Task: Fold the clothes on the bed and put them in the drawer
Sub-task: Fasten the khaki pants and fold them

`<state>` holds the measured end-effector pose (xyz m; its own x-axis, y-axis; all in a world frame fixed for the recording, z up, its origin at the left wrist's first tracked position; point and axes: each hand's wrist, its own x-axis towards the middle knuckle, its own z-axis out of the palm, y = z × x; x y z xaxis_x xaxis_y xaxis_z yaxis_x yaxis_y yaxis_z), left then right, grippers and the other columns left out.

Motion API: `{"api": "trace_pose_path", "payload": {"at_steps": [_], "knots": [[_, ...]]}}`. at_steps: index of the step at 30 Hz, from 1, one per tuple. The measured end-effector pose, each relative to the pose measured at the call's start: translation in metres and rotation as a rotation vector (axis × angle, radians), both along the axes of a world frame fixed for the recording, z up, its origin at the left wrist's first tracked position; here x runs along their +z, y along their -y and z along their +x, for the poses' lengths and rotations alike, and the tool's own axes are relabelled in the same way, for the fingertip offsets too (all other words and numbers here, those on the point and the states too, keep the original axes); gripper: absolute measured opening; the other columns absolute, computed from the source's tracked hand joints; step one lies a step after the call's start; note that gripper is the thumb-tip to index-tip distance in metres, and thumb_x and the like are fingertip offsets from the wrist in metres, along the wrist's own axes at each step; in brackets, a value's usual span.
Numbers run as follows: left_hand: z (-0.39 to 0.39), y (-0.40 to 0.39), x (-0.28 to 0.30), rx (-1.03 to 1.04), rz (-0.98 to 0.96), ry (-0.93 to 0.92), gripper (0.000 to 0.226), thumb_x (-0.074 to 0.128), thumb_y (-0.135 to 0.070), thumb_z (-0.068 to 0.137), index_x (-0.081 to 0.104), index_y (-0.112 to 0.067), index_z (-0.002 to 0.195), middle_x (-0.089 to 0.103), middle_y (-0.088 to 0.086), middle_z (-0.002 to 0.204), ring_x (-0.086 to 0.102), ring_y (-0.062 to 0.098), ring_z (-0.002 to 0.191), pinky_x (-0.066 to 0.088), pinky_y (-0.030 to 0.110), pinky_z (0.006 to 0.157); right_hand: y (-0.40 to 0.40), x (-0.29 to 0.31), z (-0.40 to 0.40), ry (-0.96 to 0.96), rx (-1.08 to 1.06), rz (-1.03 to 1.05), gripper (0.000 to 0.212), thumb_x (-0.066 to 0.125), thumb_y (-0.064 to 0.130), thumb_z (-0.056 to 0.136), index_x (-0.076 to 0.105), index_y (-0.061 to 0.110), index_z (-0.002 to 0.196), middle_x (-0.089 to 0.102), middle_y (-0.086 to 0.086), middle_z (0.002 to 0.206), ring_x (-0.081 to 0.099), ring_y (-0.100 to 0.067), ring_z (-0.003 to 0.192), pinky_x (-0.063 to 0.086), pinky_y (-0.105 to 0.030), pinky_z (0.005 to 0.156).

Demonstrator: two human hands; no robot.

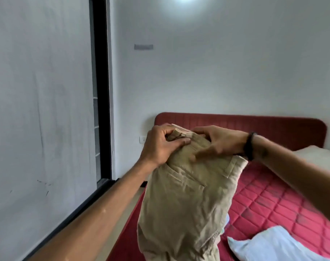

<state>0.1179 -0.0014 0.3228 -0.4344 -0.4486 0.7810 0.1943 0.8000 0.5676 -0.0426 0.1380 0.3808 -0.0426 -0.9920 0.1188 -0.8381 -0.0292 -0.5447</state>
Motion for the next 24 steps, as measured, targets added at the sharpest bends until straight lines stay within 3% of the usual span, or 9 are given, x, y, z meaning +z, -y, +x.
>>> {"api": "trace_pose_path", "payload": {"at_steps": [3,7,8,10,12,15,16,20,24], "knots": [[-0.002,-0.016,0.044,0.134,-0.083,-0.194,0.024,0.091,-0.029,0.075,0.078,-0.016,0.091,0.075,-0.002,0.083,0.072,0.017,0.079,0.058,0.037,0.073,0.001,0.058,-0.001,-0.477,-0.235,0.042,0.036,0.094,0.03,0.071,0.075,0.02,0.1,0.078,0.004,0.095,0.075,-0.019,0.094,0.061,-0.036,0.084],[0.01,-0.029,0.096,-0.031,0.062,-0.229,0.078,0.093,-0.044,0.071,0.044,-0.035,0.131,0.074,-0.001,0.099,0.074,0.016,0.088,0.06,0.03,0.078,-0.028,0.162,-0.001,-0.538,-0.231,-0.189,0.023,0.086,0.015,0.079,0.074,0.021,0.098,0.077,0.002,0.088,0.073,-0.015,0.083,0.062,-0.038,0.078],[0.013,-0.03,0.102,-0.094,0.147,-0.16,0.074,0.091,-0.046,0.073,0.046,-0.034,0.131,0.075,-0.003,0.102,0.074,0.014,0.092,0.06,0.027,0.079,-0.032,0.176,-0.001,-0.549,-0.227,-0.25,0.019,0.084,0.015,0.081,0.072,0.02,0.095,0.076,0.001,0.087,0.073,-0.017,0.083,0.061,-0.041,0.077],[0.009,-0.034,0.114,-0.124,0.202,-0.004,0.038,0.083,-0.039,0.085,0.067,-0.023,0.115,0.077,-0.01,0.095,0.074,0.012,0.091,0.059,0.026,0.079,-0.028,0.183,-0.003,-0.617,-0.336,-0.435,0.019,0.08,0.021,0.083,0.07,0.024,0.099,0.073,0.001,0.099,0.07,-0.024,0.1,0.057,-0.042,0.084],[-0.009,-0.04,0.13,0.028,0.199,0.026,0.024,0.076,-0.034,0.081,0.074,-0.018,0.1,0.078,-0.003,0.092,0.075,0.019,0.09,0.062,0.037,0.081,-0.014,0.157,0.0,-0.502,-0.522,-0.807,0.034,0.075,0.024,0.085,0.065,0.026,0.117,0.062,-0.003,0.122,0.055,-0.03,0.12,0.045,-0.038,0.096],[-0.034,-0.057,0.152,0.255,0.345,-0.08,0.03,0.067,-0.037,0.078,0.071,-0.017,0.099,0.075,0.005,0.094,0.073,0.029,0.093,0.062,0.044,0.084,-0.016,0.082,0.042,-0.033,-0.423,-1.263,0.03,0.072,0.023,0.084,0.061,0.024,0.112,0.057,0.0,0.114,0.058,-0.02,0.105,0.047,-0.031,0.091],[-0.038,-0.064,0.157,0.304,0.385,-0.14,0.029,0.067,-0.038,0.082,0.07,-0.016,0.101,0.075,0.004,0.094,0.072,0.029,0.095,0.061,0.041,0.087,-0.02,0.053,0.055,0.025,-0.38,-1.261,0.032,0.073,0.026,0.083,0.059,0.025,0.112,0.056,0.004,0.113,0.057,-0.016,0.104,0.047,-0.03,0.09],[-0.048,-0.062,0.187,0.315,0.419,-0.352,0.012,0.063,-0.025,0.071,0.057,-0.015,0.072,0.066,-0.001,0.073,0.069,0.024,0.075,0.059,0.032,0.077,-0.022,-0.042,0.055,-0.274,-0.568,-0.994,0.056,0.08,0.047,0.073,0.053,0.032,0.119,0.035,-0.001,0.135,0.037,-0.025,0.117,0.041,-0.035,0.097],[-0.06,-0.031,0.201,0.269,0.42,-0.416,0.024,0.058,-0.032,0.058,0.062,-0.011,0.069,0.072,0.009,0.069,0.074,0.03,0.063,0.064,0.05,0.07,0.014,-0.091,0.016,-0.249,-0.75,-0.842,0.037,0.077,0.038,0.076,0.057,0.027,0.106,0.044,0.003,0.118,0.051,-0.028,0.102,0.055,-0.04,0.072]]}}
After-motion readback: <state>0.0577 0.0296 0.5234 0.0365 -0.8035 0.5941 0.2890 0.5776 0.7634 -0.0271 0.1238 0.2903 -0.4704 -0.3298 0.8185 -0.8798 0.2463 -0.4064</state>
